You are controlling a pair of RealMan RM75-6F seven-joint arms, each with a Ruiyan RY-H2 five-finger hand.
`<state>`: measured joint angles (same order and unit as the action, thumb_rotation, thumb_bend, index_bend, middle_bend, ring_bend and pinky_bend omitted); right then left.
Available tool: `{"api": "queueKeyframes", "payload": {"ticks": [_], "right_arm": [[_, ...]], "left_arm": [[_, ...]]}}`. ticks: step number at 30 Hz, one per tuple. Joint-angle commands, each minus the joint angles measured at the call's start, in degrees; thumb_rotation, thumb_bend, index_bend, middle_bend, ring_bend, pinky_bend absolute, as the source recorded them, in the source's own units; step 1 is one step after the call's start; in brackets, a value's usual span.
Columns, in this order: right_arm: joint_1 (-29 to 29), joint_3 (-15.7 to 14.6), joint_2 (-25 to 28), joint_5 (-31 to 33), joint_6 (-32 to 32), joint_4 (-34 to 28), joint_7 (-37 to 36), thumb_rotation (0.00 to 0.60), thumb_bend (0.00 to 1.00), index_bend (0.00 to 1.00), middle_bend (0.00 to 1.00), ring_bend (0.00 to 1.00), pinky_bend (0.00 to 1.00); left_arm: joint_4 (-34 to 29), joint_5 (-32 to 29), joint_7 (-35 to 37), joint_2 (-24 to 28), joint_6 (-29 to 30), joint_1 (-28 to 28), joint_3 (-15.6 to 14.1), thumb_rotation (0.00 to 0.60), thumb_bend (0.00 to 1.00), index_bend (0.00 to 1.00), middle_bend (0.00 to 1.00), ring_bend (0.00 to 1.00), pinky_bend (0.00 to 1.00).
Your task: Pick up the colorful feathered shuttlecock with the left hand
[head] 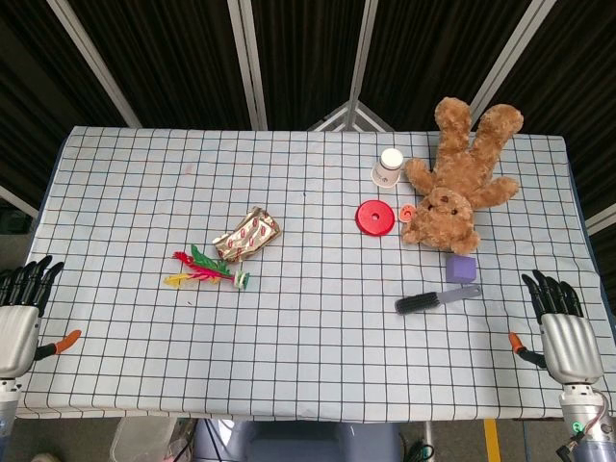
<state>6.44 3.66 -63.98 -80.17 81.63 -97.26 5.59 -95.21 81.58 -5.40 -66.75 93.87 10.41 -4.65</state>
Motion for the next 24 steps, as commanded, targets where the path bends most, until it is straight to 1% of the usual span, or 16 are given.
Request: {"api": "queueKeyframes", "payload": {"ticks": [1, 5, 12, 17, 24], "right_arm": [[0.09, 0.08, -0.04, -0.19, -0.24, 0.28, -0.44, 0.600, 0.34, 0.00, 0.00, 0.00, 0.00], [0.46, 0.08, -0.40, -0.60, -0.81, 0.51, -0.40, 0.600, 0.34, 0.00, 0.00, 0.00, 0.00], [0.60, -0.34, -0.92, -1.75, -1.00, 0.59, 0.31, 0.600, 0.34, 0.00, 0.00, 0.00, 0.00], [0.45, -0.56, -0.67, -1.80, -1.25, 0.45, -0.06, 0.600, 0.34, 0.00, 0.00, 0.00, 0.00], [0.37, -0.57, -0.28, -2.12, -1.37, 0.53, -1.26, 0.600, 0.34, 0.00, 0.00, 0.00, 0.00]], "left_arm": [[0.07, -0.16, 0.71, 0.32, -0.90, -0.34, 0.78, 0.600, 0.05, 0.00, 0.00, 0.00, 0.00], [0.06, -0.50, 1.66, 0.70, -2.60, -0.51, 1.54, 0.600, 0.05, 0.00, 0.00, 0.00, 0.00], [-0.24, 0.34, 2.76, 1.45, -3.82, -1.24, 2.20, 0.600, 0.05, 0.00, 0.00, 0.00, 0.00], [-0.83, 0.73, 1.74, 1.49, -4.66, -1.51, 2.62, 0.600, 0.05, 0.00, 0.00, 0.00, 0.00], [-2.19, -0.59, -0.13, 1.06, -6.79, -0.99, 4.28, 0.600, 0.05, 0.00, 0.00, 0.00, 0.00]]}}
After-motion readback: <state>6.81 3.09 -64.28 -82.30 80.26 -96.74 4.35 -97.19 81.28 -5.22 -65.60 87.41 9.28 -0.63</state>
